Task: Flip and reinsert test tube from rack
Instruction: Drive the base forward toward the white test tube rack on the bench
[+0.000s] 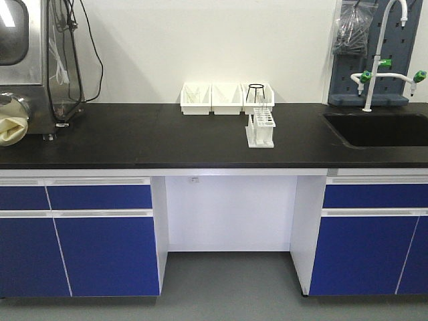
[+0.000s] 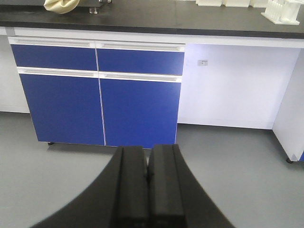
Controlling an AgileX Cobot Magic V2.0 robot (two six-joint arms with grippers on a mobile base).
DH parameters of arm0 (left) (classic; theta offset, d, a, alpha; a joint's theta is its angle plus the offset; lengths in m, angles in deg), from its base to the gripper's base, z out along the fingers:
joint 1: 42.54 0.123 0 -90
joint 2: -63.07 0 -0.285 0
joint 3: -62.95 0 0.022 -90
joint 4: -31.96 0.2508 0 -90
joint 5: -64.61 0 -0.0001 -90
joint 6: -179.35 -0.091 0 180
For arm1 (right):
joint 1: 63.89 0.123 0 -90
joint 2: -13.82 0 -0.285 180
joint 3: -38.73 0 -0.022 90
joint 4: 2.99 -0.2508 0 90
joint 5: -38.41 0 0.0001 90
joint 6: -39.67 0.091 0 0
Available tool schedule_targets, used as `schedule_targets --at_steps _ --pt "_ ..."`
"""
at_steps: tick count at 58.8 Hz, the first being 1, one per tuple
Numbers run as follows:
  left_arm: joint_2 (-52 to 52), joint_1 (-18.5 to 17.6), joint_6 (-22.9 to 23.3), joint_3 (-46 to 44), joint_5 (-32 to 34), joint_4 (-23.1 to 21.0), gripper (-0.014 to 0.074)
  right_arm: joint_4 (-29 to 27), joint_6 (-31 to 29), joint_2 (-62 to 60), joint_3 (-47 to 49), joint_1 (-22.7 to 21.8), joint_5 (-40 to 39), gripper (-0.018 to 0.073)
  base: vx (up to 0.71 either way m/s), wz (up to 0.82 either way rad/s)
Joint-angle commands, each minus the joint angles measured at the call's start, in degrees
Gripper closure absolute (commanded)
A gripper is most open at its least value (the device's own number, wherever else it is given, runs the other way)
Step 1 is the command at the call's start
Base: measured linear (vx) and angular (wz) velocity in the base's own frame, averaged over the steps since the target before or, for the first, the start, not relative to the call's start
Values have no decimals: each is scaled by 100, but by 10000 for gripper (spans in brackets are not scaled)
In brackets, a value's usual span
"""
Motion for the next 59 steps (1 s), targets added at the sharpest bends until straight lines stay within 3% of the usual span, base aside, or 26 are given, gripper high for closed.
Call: schedule_targets --at_steps 1,59 --pt "-63 -42 -2 -1 504 -20 603 68 -27 -38 -11 -37 -438 571 0 0" --pt "-63 -42 -2 -1 504 -20 603 68 -27 -38 -11 -37 -438 571 1 0"
